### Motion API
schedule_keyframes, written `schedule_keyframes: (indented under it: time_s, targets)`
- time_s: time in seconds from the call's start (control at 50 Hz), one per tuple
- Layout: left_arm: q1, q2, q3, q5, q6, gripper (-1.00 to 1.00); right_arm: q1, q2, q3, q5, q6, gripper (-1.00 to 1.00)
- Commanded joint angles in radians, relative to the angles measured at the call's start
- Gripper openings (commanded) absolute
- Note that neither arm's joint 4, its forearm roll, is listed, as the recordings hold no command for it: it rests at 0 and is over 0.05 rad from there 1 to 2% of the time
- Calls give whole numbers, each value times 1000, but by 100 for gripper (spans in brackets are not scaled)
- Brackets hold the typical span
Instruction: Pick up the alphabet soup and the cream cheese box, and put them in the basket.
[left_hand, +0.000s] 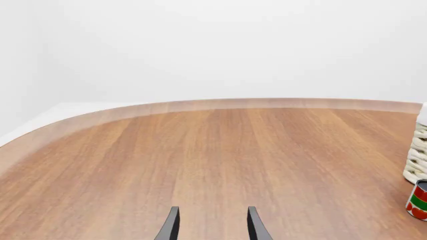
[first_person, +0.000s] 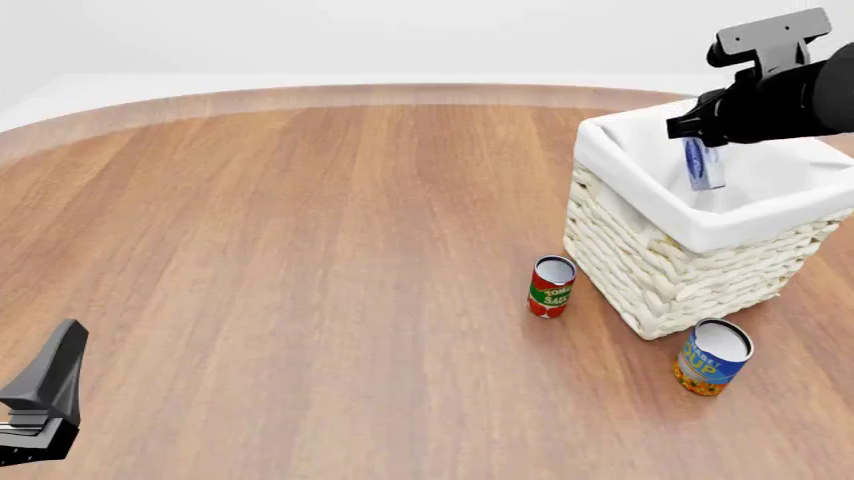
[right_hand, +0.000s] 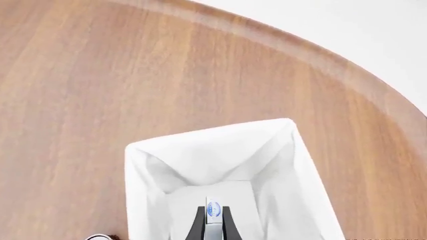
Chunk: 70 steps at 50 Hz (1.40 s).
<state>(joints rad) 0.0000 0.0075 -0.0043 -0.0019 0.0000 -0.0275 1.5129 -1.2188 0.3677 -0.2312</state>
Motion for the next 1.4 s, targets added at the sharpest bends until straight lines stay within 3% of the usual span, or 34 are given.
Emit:
schedule_keyframes:
  time_s: [0.02, 0.66, 0.68, 1.06, 1.4]
  targets:
    - [0, 0, 0, 0, 0, 100, -24, 28, 8, -43, 9, -100]
    - [0, 0, 0, 0, 0, 100, -37, 35, 15, -42, -1, -100]
    - [0, 0, 0, 0, 0, 100, -39, 34, 11, -37, -2, 100]
    - [0, 0, 0, 0, 0, 100, -26, -51, -18, 50, 1, 100]
    - [0, 0, 0, 0, 0, 100, 16, -184, 39, 132, 0, 100]
